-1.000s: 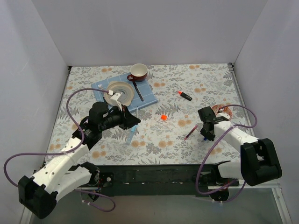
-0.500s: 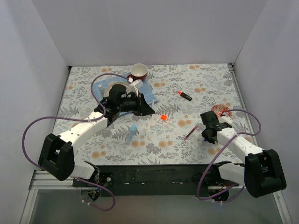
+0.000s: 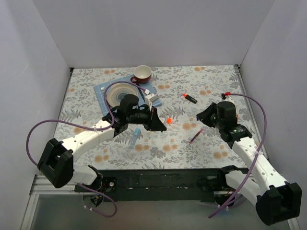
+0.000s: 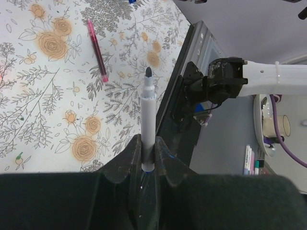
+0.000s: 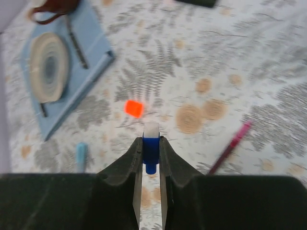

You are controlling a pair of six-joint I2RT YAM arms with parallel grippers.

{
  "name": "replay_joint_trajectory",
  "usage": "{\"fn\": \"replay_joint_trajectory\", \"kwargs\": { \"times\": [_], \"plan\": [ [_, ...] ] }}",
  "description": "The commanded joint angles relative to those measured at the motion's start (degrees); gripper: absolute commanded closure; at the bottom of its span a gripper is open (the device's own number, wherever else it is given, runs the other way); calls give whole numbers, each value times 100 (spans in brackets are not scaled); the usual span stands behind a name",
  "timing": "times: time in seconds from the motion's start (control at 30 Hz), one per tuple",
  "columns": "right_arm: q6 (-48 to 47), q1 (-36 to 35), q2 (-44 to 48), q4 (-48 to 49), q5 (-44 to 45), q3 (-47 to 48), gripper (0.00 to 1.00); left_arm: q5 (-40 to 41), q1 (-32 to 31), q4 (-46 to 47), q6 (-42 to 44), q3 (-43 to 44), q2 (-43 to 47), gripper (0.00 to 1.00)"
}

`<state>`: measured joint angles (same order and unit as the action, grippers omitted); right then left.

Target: Insert the pens into the pen caps

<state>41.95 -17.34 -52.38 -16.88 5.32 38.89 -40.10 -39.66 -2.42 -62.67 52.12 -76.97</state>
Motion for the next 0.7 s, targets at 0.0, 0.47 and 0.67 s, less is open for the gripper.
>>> {"fn": "replay_joint_trajectory", "kwargs": {
  "times": [0.0,0.47,0.67],
  "plan": [
    [-48,-85,289,1922,-2058,-13,99,-376,-33,206,-69,71,85,100],
    [779,-1412,229,5080,-2290,-576,99,-728,-33,593,-254,-26,217,100],
    [779,-1798,44,5652,-1939,-611,99,-719,-33,611,-263,-53,296,100]
  ]
}}
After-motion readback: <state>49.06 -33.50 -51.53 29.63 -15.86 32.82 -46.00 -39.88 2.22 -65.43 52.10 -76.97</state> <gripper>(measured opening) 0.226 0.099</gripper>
